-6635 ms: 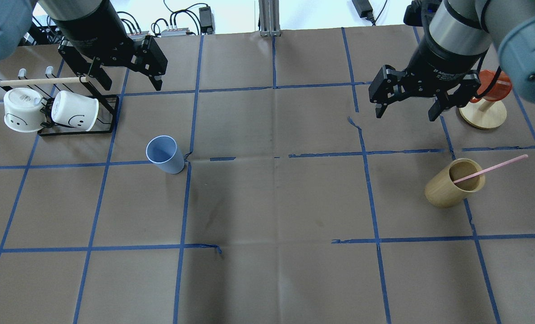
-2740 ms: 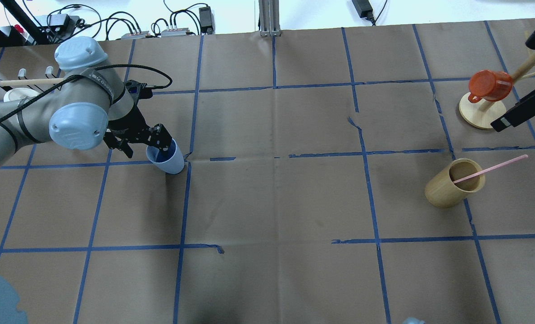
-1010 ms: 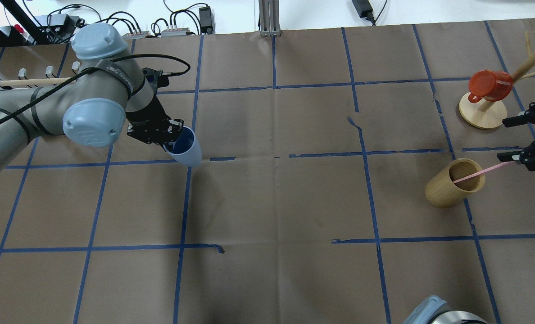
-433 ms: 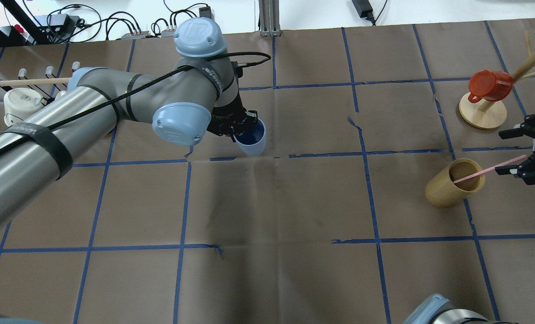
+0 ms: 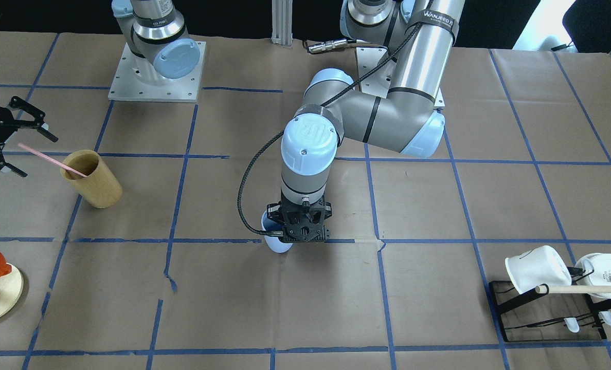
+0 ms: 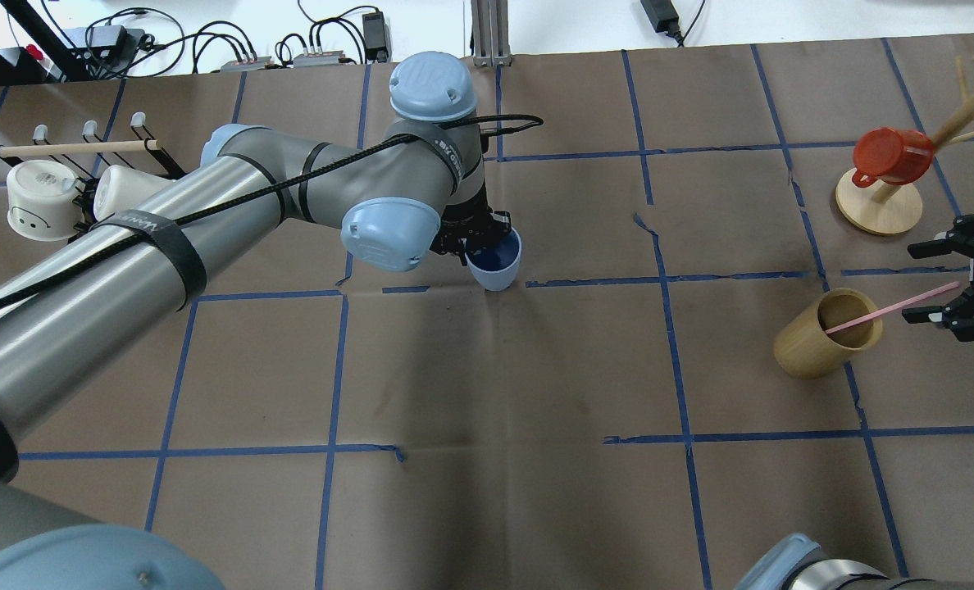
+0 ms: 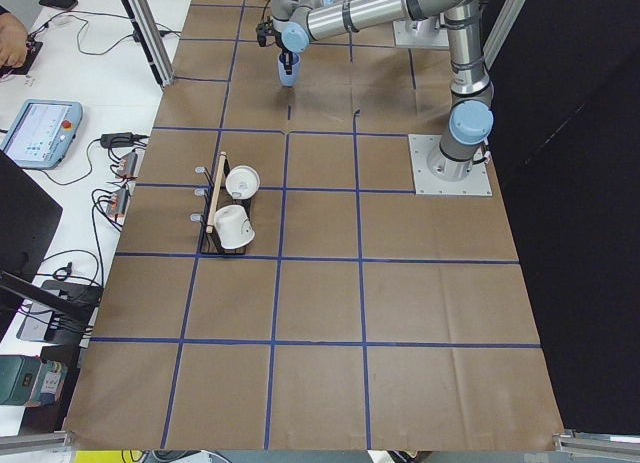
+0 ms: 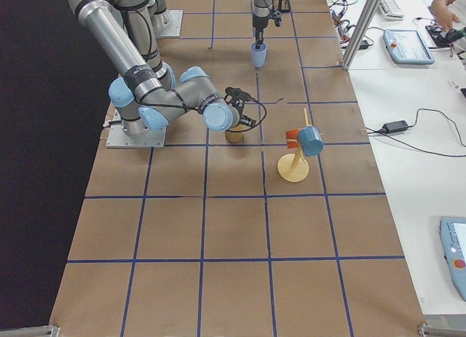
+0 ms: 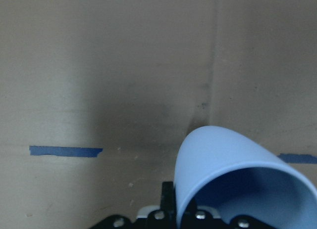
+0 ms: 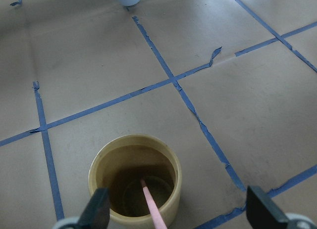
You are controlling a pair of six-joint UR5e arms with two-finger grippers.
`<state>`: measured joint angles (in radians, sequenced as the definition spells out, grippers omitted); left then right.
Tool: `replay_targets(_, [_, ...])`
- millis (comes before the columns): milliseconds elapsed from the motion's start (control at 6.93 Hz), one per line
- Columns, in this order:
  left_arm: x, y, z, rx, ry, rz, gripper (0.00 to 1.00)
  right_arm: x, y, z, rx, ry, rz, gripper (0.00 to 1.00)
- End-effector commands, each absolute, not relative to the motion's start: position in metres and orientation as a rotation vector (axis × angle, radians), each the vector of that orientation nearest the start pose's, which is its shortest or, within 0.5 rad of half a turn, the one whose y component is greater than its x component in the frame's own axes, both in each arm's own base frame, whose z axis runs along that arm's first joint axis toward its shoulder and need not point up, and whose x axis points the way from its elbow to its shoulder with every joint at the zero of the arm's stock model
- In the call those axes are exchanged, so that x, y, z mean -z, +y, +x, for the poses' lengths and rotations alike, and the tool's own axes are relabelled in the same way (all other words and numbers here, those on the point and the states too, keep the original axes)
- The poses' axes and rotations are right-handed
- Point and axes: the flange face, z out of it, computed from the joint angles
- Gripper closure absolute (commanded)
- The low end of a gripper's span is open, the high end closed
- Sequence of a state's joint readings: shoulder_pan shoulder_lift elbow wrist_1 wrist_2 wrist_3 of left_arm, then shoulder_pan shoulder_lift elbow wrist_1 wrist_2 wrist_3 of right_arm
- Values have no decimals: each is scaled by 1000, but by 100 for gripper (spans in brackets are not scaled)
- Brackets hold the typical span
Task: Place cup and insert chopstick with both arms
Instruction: 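Set the blue cup at table center while right gripper grasps pink chopstick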
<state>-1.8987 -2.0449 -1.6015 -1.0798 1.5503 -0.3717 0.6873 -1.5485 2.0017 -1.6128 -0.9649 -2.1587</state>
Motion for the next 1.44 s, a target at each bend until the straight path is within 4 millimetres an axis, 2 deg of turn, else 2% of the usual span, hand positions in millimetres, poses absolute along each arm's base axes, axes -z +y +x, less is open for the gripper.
replay_targets(0, [-240,-560,-336,-51,3149,-54,66,-299,-414,-206,786,2189,-1409,4])
replay_targets(144, [-232,-556,-334,-76,3144,-47,1,-298,-412,-207,763,2194,-1407,6])
replay_targets(288, [-235,-557,-334,-73,3147,-47,0,-297,-411,-208,733,2199,-1411,16])
replay_targets(433, [-255,-563,-331,-32,3156,-56,0,-297,-411,-208,731,2201,-1411,30])
replay_targets(577, [-277,-567,-317,-4,3174,-27,0,-297,-410,-208,712,2207,-1413,46])
replay_targets(721, [-307,-571,-297,-12,3186,-12,0,-295,-406,-210,654,2222,-1415,63])
replay_targets(1010, [-398,-561,-255,-111,3171,10,0,-295,-405,-211,628,2234,-1401,77])
replay_targets(1154, [-433,-555,-236,-118,3169,48,0,-295,-405,-211,623,2238,-1398,84])
replay_targets(1298, [-448,-549,-218,-125,3166,73,0,-295,-402,-213,567,2263,-1383,91])
